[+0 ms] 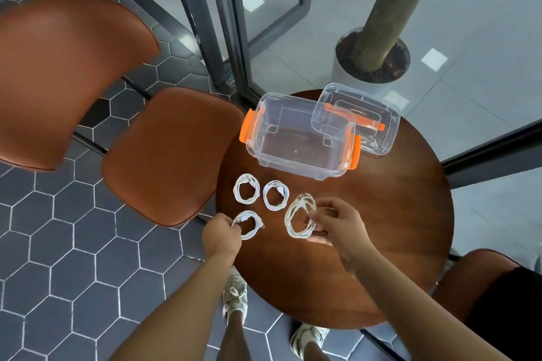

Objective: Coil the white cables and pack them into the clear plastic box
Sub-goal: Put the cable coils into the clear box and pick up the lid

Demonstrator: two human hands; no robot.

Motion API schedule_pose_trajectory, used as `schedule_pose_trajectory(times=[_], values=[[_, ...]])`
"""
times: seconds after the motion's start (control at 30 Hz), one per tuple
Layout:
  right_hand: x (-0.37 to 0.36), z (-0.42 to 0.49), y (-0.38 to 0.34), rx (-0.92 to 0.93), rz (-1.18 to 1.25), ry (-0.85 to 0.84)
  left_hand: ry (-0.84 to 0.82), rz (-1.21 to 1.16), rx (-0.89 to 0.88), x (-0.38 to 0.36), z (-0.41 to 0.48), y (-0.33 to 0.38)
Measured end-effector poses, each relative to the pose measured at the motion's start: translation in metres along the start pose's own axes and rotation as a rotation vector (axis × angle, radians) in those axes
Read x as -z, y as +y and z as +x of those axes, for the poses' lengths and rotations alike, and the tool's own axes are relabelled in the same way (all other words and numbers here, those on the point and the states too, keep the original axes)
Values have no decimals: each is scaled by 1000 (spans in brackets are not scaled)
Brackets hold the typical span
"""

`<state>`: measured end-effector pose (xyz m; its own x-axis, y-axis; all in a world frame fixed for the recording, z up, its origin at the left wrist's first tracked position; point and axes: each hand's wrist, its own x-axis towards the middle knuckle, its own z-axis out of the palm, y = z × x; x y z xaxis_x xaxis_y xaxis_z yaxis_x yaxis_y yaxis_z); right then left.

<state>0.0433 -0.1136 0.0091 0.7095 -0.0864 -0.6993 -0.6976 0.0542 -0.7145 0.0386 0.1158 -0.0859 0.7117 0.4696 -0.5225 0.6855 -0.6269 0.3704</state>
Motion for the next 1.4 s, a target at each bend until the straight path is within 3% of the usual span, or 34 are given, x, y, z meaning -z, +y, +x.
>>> schedule_pose_trajectory(times=[0.43,0.8,1.1,1.4], values=[[11,-20,-32,67,-28,-57,2,-321,60,22,-2,-33],[45,-36,-60,161,-44,-58,77,-459,-23,83,-87,71],[66,-29,-99,215,-89,-22,123,-377,-154,109,-89,129],[54,17,-144,202,-104,133,82,-146,-356,115,-23,196]])
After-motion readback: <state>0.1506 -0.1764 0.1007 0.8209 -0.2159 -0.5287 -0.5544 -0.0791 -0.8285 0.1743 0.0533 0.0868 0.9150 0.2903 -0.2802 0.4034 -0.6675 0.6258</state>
